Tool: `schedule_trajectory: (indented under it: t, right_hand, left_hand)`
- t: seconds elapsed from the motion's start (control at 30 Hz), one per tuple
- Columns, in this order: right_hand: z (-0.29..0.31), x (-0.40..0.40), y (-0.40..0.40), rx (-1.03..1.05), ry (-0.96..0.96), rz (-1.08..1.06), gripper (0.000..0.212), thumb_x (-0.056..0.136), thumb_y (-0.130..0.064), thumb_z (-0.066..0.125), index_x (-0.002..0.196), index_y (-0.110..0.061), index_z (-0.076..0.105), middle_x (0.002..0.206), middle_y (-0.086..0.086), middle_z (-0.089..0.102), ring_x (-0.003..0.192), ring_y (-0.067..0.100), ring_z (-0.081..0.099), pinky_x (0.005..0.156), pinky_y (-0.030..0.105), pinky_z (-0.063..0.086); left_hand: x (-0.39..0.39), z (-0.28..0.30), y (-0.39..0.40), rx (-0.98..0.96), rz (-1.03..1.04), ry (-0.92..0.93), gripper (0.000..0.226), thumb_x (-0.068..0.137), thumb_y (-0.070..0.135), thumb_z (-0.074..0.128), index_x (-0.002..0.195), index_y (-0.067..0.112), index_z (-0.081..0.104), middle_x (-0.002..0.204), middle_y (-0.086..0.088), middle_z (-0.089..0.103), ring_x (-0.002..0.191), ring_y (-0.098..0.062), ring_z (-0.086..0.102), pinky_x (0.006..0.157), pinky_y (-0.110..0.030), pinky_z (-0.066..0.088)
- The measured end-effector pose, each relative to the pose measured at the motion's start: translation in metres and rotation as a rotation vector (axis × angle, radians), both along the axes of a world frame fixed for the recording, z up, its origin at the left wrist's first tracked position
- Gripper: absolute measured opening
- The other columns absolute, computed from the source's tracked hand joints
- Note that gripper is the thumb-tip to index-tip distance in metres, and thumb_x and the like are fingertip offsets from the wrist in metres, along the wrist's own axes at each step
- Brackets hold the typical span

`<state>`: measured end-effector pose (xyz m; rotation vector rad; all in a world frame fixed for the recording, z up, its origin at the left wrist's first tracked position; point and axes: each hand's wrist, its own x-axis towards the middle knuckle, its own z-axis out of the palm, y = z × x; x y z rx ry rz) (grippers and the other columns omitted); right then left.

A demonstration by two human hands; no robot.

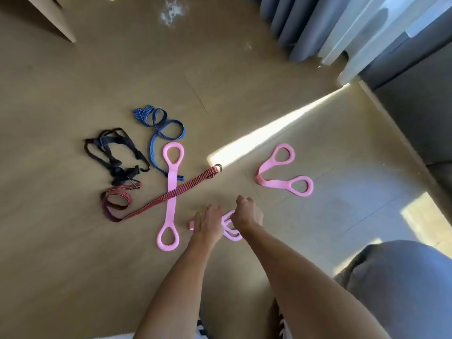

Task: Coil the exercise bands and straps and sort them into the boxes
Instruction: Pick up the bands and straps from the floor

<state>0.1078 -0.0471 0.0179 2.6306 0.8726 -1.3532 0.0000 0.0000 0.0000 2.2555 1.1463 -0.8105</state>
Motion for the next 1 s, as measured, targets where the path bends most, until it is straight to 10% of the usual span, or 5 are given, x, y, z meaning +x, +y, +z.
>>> schedule_trajectory:
  t: [0.2,0.4,0.67,0.87,1.0]
  right_hand:
    - [-0.041,-0.005,-0.008,0.012,-0.014,0.008,0.021,0.089,-0.005,0.051,0.108,-0.007,0.056,0.114,0.014,0.057,0.102,0.037,0.06,0.074,0.036,0.046]
    - [-0.043,-0.012,-0.008,0.11,0.039,-0.236,0.025,0.092,-0.028,0.056,0.106,-0.007,0.06,0.108,0.015,0.063,0.097,0.036,0.061,0.075,0.037,0.047]
    - [-0.026,-0.015,0.013,0.296,0.137,-0.567,0.015,0.092,-0.017,0.054,0.092,-0.009,0.068,0.084,0.011,0.066,0.087,0.035,0.063,0.067,0.031,0.041]
    - [-0.023,-0.008,0.009,0.272,-0.022,-0.446,0.027,0.088,-0.016,0.053,0.112,-0.013,0.065,0.108,0.01,0.067,0.101,0.034,0.062,0.081,0.038,0.052]
    - [-0.039,-0.021,-0.014,-0.021,-0.003,-0.11,0.032,0.085,-0.016,0.063,0.116,-0.013,0.056,0.117,0.01,0.059,0.107,0.032,0.061,0.083,0.037,0.048]
  left_hand:
    - [0.005,-0.028,-0.01,-0.112,0.091,0.042,0.018,0.095,0.032,0.053,0.093,0.016,0.063,0.107,-0.006,0.069,0.108,-0.026,0.064,0.102,-0.039,0.043]
    - [0.0,-0.022,0.014,-0.183,0.57,-0.213,0.022,0.079,0.026,0.07,0.066,0.014,0.055,0.072,-0.007,0.064,0.073,-0.028,0.059,0.069,-0.044,0.055]
    - [0.015,-0.009,0.054,-0.377,1.141,-0.565,0.017,0.078,0.003,0.064,0.085,0.018,0.068,0.089,-0.007,0.074,0.087,-0.031,0.071,0.089,-0.051,0.058]
    - [0.0,-0.014,0.056,-0.214,0.989,-0.479,0.029,0.089,0.024,0.057,0.063,0.011,0.055,0.058,0.001,0.053,0.065,-0.028,0.051,0.06,-0.035,0.035]
    - [-0.012,-0.022,0.056,-0.177,1.089,-0.547,0.028,0.091,0.001,0.041,0.092,0.014,0.066,0.092,-0.004,0.069,0.07,-0.021,0.07,0.057,-0.026,0.041]
